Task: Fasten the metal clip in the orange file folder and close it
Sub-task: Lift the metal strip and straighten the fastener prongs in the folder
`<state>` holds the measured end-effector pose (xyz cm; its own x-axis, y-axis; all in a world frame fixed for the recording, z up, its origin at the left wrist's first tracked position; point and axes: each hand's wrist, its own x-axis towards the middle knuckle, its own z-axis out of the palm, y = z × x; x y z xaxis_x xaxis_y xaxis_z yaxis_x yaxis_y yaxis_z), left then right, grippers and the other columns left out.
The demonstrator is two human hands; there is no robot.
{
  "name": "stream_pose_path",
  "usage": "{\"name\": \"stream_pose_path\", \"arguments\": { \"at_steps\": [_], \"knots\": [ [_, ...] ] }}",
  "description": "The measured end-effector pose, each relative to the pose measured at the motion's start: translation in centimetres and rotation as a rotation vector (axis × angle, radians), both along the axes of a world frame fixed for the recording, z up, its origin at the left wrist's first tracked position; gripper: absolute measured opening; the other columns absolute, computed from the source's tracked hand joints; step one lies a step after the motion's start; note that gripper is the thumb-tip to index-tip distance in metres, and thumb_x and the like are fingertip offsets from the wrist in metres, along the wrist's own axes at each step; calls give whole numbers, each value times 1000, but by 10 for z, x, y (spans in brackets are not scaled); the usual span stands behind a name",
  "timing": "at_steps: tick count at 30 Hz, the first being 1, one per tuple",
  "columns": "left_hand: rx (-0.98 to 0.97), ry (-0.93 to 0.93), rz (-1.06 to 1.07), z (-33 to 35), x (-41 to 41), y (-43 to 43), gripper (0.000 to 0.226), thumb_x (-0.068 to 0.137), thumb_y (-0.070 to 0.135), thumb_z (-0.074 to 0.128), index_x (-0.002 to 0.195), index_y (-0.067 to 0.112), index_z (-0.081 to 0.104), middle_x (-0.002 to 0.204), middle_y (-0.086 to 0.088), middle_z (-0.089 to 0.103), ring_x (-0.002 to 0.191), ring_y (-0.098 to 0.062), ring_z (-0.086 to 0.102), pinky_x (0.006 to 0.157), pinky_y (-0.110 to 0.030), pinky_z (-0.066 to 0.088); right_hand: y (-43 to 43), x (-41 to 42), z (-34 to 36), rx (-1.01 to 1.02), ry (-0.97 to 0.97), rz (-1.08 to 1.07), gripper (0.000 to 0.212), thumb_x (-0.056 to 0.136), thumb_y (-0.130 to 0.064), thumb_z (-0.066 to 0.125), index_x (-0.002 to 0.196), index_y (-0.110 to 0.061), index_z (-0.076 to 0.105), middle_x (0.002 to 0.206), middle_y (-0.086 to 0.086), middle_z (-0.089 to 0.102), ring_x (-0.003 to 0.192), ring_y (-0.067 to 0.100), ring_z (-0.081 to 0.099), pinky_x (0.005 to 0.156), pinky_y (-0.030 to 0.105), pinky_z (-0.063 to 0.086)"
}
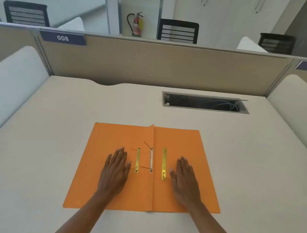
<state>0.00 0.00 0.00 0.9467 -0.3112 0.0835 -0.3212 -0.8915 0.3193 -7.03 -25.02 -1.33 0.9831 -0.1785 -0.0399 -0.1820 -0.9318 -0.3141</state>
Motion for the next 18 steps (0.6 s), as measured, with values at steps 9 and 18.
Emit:
{"name": "stream_pose_path", "arguments": {
  "at_steps": [9,18],
  "knots": [
    [-8,21,28,-20,-13,1,70,94,49,5,149,12,28,158,-2,25,147,-15,18,122,-36,12,3,-15,-15,-49,6,-4,75,96,-57,6,153,-9,8,164,6,0,150,17,-4,123,35,0],
    [10,25,30,-22,-14,1,63,97,44,12,149,11,27,159,-4,24,147,-17,19,122,-37,13,4,-17,-19,-42,6,-16,72,98,-56,12,154,-11,7,164,2,0,150,14,-3,122,33,-3]
  ]
}}
